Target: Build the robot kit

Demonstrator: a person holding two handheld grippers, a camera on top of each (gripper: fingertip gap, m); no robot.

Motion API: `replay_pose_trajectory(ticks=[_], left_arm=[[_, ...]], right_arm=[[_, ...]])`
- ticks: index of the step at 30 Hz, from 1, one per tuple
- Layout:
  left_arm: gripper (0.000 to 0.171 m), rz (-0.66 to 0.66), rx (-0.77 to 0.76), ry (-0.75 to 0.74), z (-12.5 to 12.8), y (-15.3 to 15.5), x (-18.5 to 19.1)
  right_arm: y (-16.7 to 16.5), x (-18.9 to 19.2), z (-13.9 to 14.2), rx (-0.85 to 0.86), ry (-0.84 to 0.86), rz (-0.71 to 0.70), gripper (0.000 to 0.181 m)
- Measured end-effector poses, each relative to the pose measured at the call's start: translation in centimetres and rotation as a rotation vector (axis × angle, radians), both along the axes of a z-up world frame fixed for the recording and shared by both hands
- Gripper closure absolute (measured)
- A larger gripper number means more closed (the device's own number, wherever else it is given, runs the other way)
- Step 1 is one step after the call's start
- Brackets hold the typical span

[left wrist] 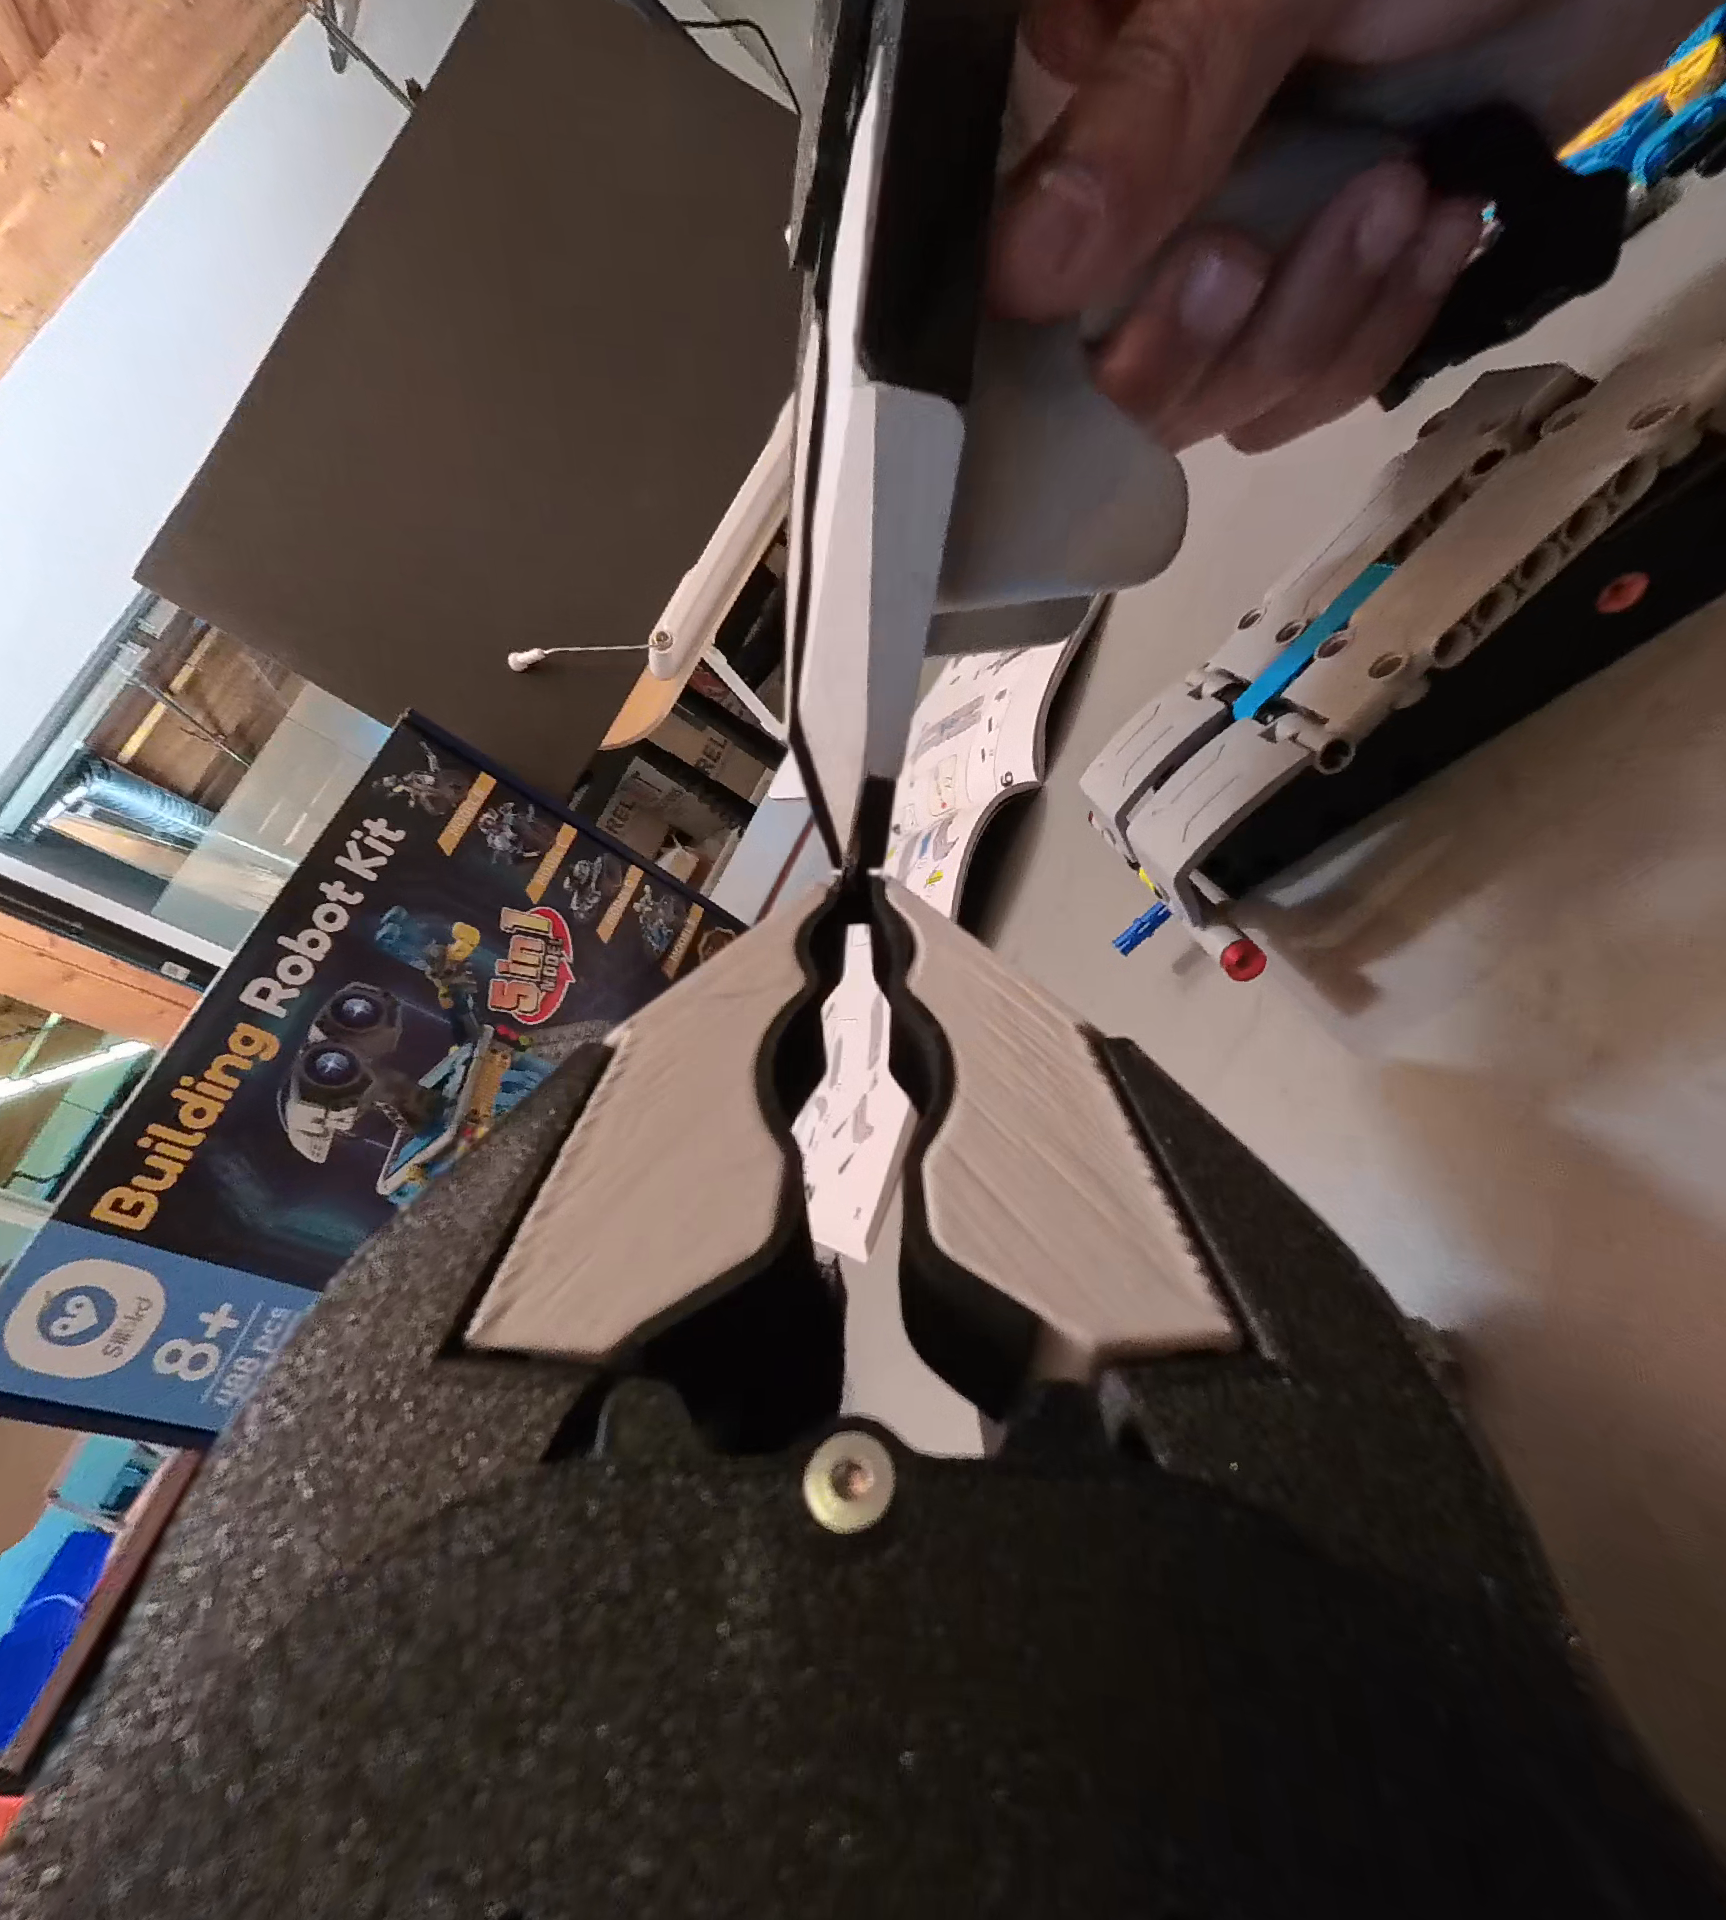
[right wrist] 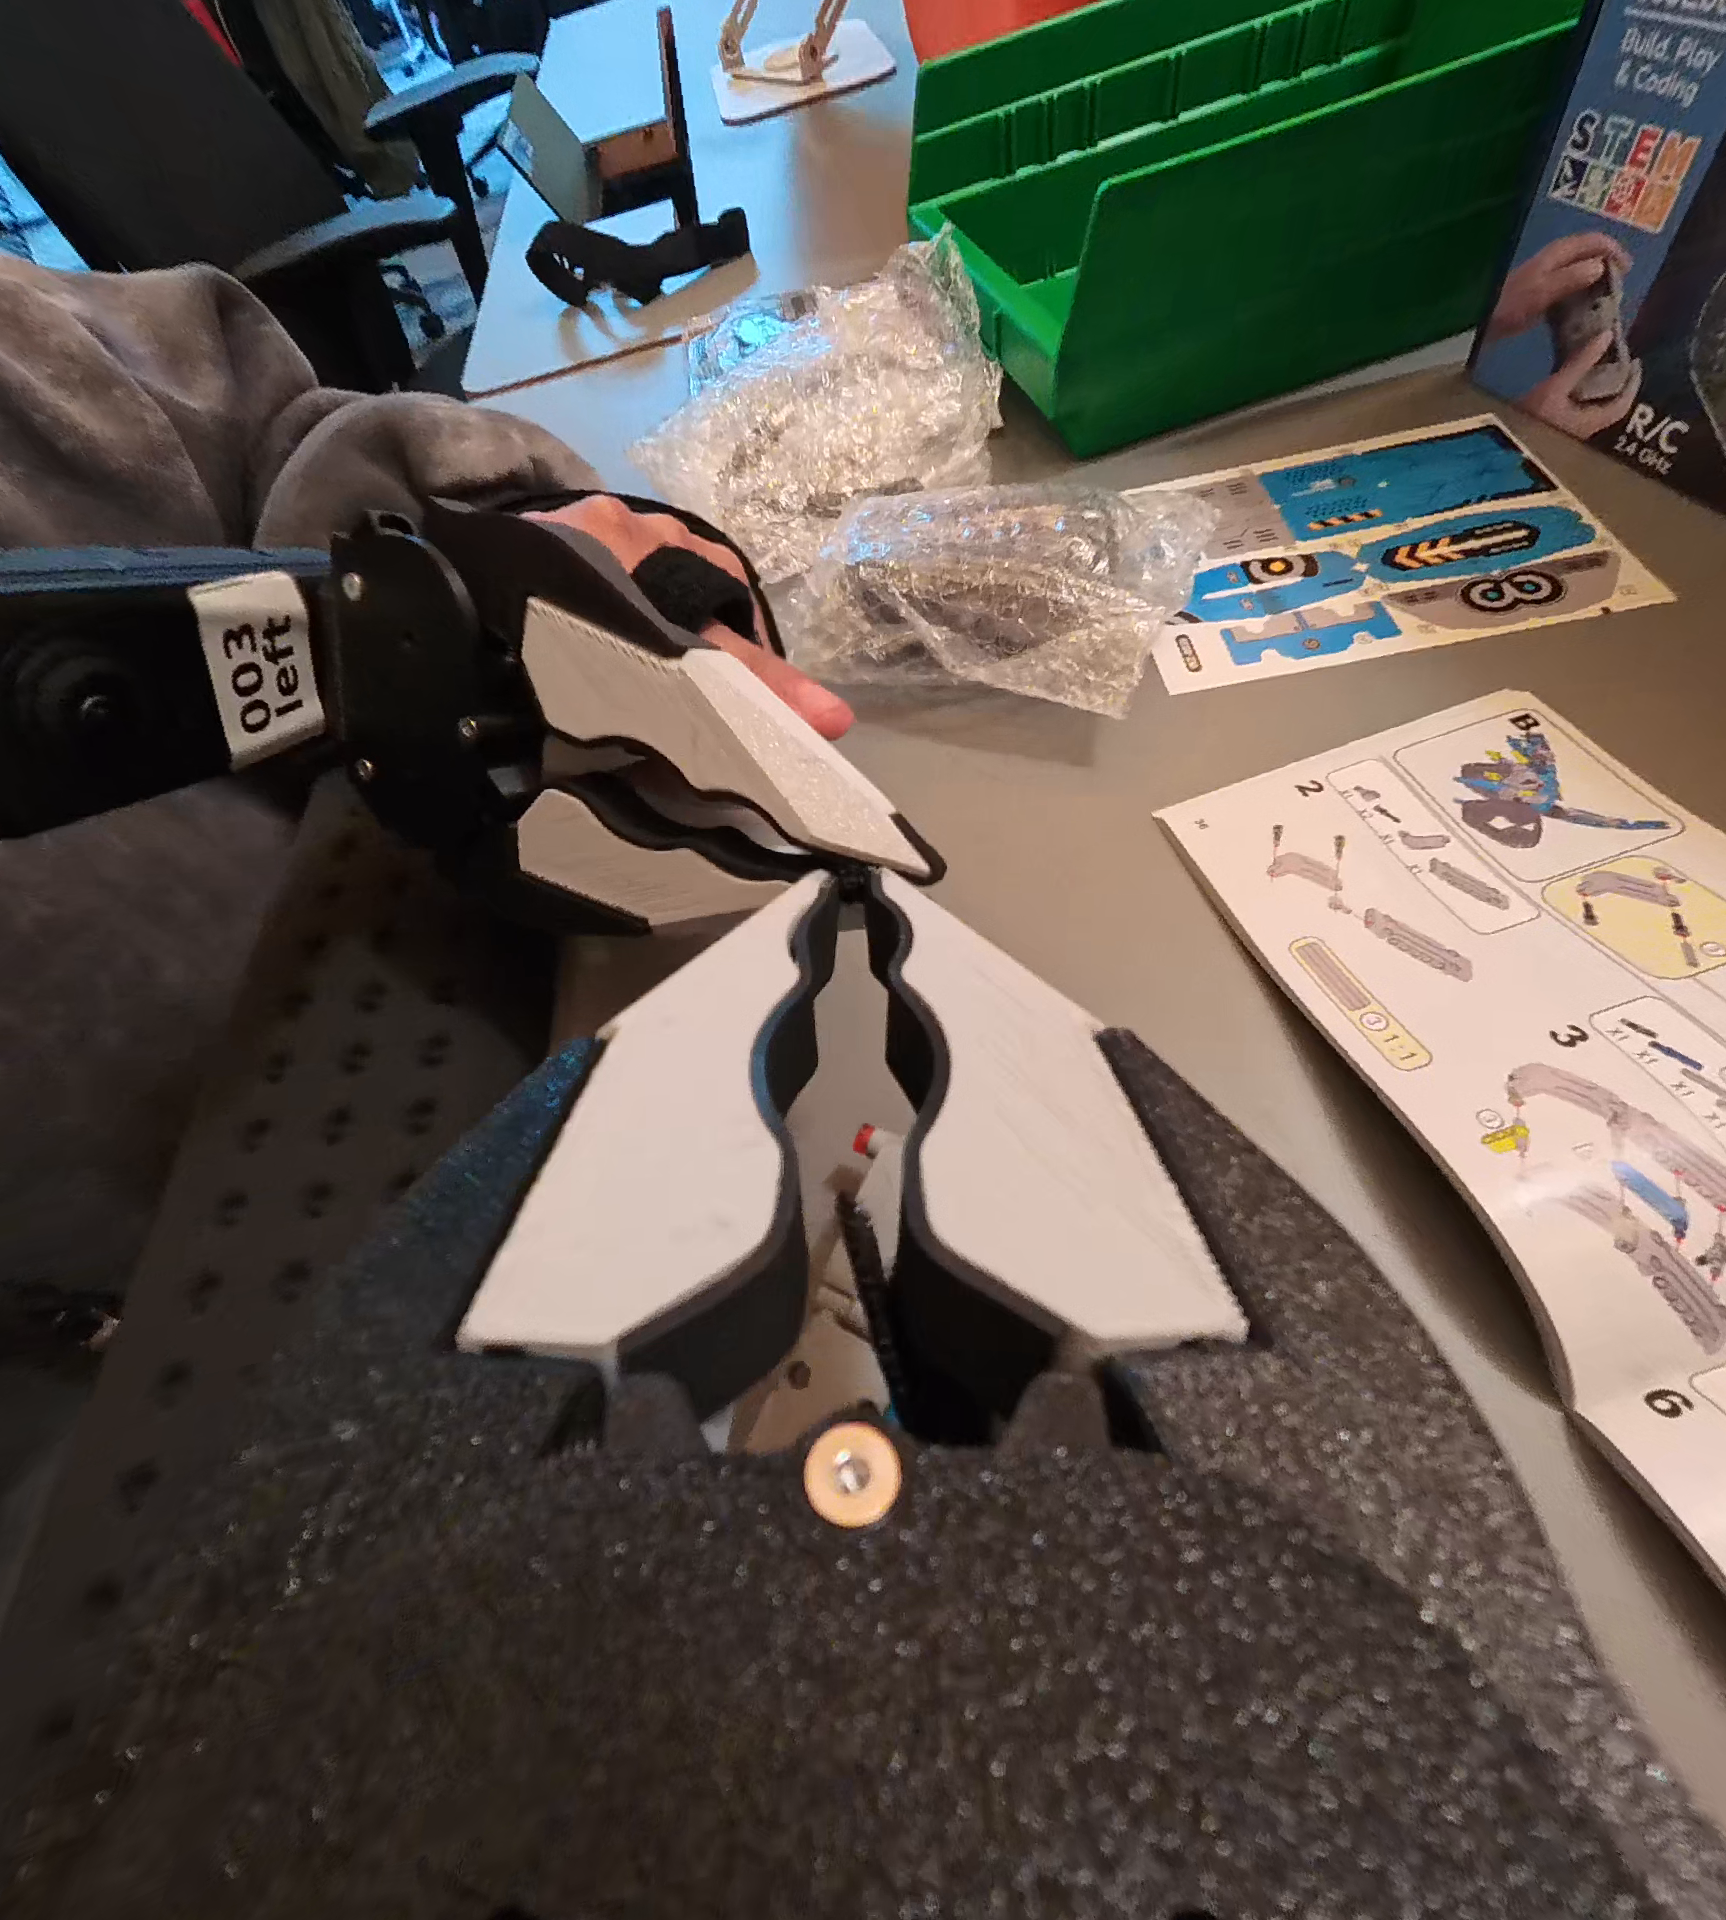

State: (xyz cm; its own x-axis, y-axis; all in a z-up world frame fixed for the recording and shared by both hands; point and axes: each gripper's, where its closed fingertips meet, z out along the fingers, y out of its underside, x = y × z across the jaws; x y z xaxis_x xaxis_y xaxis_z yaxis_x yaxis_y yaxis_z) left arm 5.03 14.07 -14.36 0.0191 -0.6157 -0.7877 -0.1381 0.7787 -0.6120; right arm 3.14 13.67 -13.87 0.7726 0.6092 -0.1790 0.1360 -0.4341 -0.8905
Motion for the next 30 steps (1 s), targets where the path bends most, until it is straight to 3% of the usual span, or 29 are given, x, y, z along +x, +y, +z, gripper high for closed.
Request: replay_pose_trajectory(ticks=[4,5,6,7,10,14,21,30], left_arm=[[0.168,-0.020,0.016,0.019,-0.5,-0.5,0.0],[0.155,-0.014,0.002,0.033,-0.8,-0.3,0.0],[0.138,-0.009,-0.022,0.058,-1.2,0.0,0.1],[0.136,-0.006,-0.058,0.082,-1.5,0.4,0.2],[0.145,-0.008,-0.172,0.104,-1.5,1.3,0.3],[0.147,0.013,-0.200,0.115,-1.9,1.9,0.5],[0.147,-0.004,-0.080,0.112,-2.4,1.0,0.3],[0.147,0.002,-0.096,0.122,-2.6,1.2,0.5]], right_arm=[[-0.7,0.2,-0.3,-0.064,0.012,0.041,0.178],[-0.9,1.0,-0.4,-0.087,-0.011,0.036,0.178],[-1.5,2.6,-1.0,-0.133,-0.086,0.022,0.178],[-2.4,4.8,-1.8,-0.198,-0.189,-0.007,0.178],[-6.2,13.4,-4.1,-0.439,-0.513,-0.167,0.178],[-10.3,19.2,-6.2,-0.781,-0.690,-0.233,0.178],[-10.9,20.4,-8.4,-0.907,-0.676,-0.208,0.178],[-10.9,21.6,-8.7,-0.927,-0.728,-0.233,0.178]])
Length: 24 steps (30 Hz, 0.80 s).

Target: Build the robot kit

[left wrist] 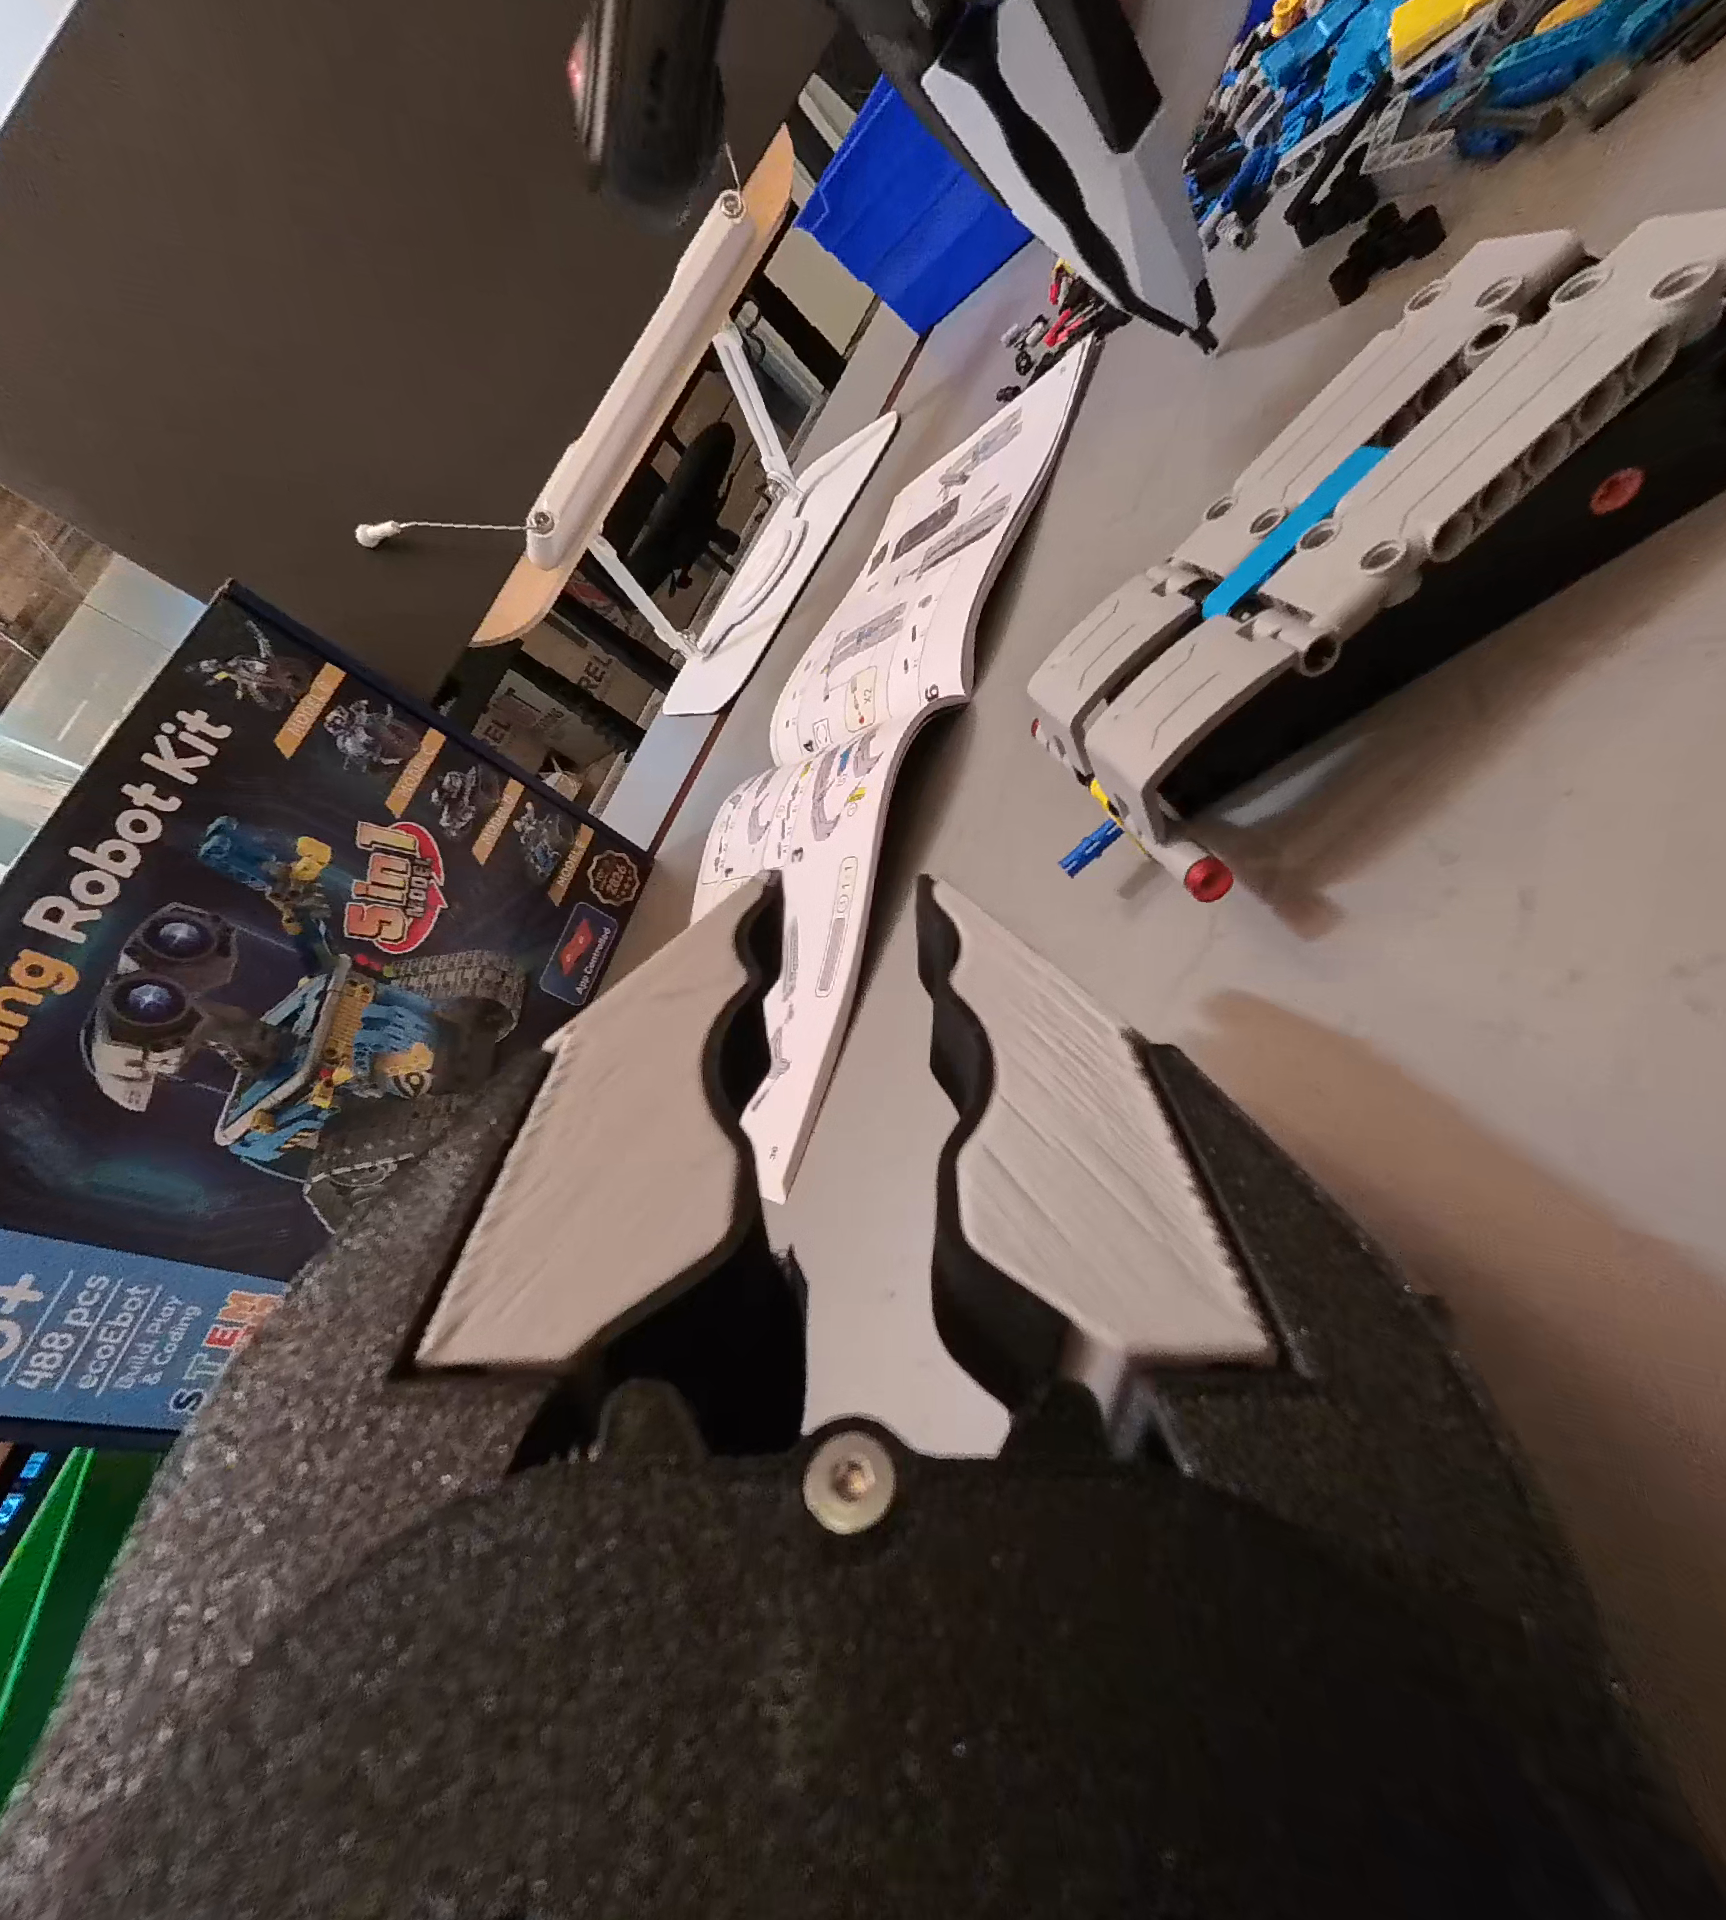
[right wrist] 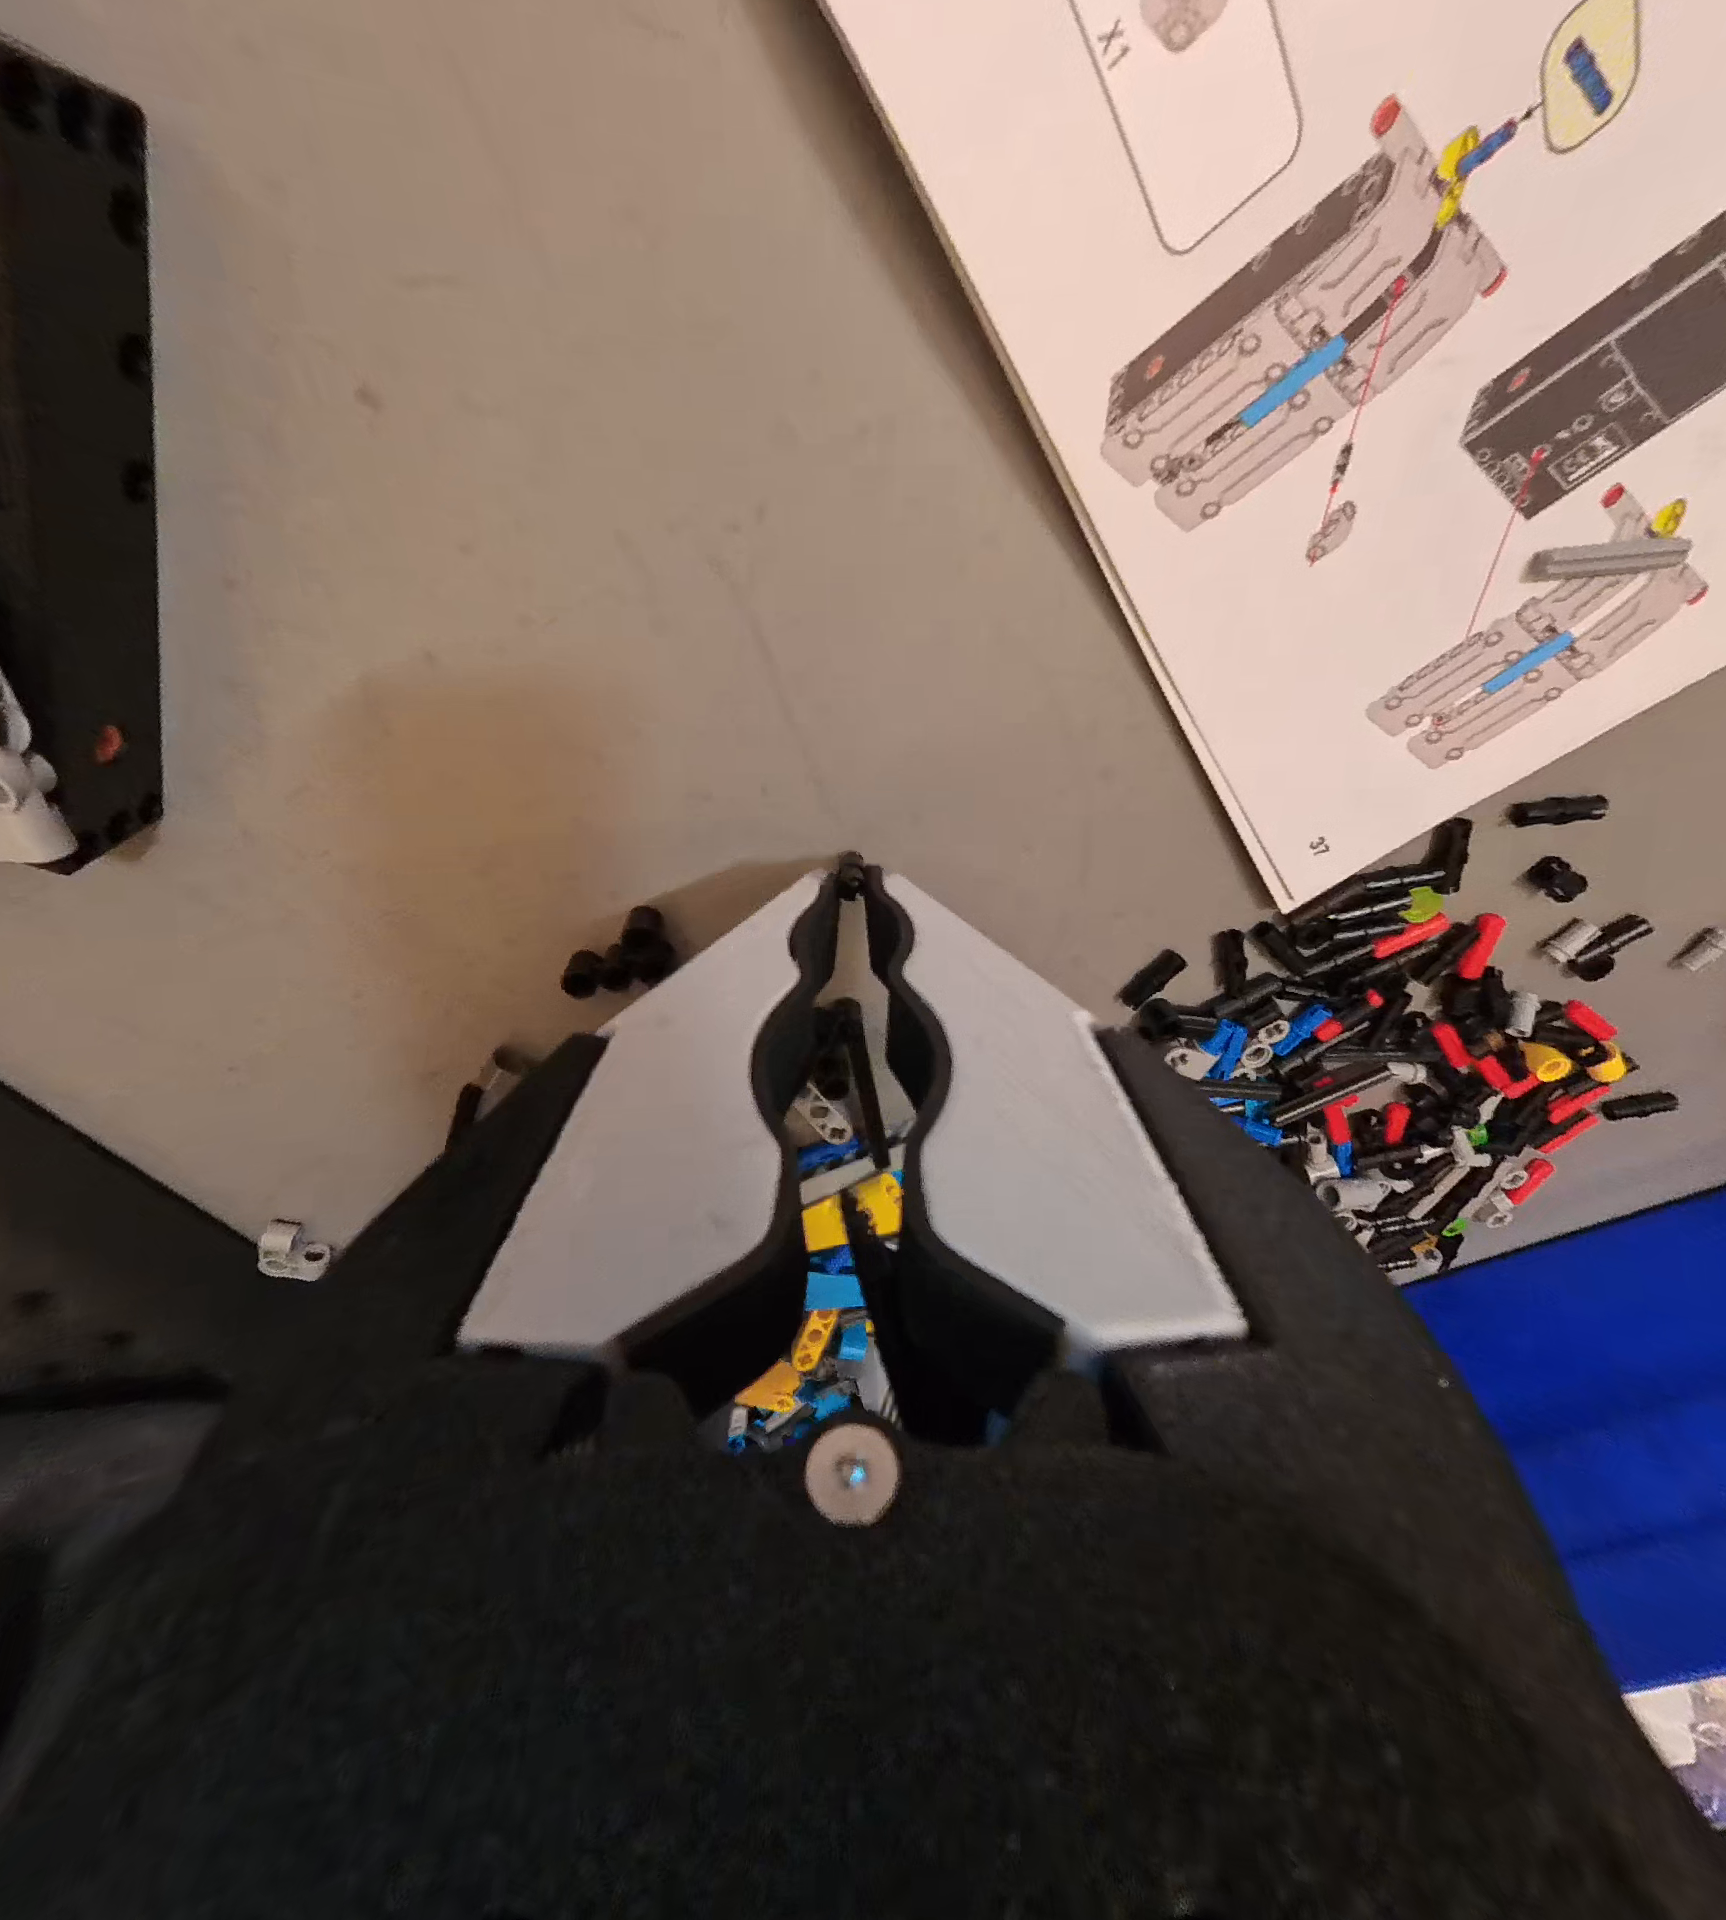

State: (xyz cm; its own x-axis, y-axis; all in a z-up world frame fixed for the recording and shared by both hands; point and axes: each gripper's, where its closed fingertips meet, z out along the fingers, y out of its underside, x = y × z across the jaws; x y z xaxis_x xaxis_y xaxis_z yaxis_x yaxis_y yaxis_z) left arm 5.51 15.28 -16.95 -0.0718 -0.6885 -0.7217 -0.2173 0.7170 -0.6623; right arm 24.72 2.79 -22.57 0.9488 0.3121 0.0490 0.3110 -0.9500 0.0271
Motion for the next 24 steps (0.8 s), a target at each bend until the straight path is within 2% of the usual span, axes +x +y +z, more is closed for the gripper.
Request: replay_pose_trajectory(ticks=[24], left_arm=[[0.147,0.005,0.011,-0.002,-0.02,0.15,0.01]], right_arm=[[-0.19,0.36,-0.60,0.005,0.008,-0.012,0.172]])
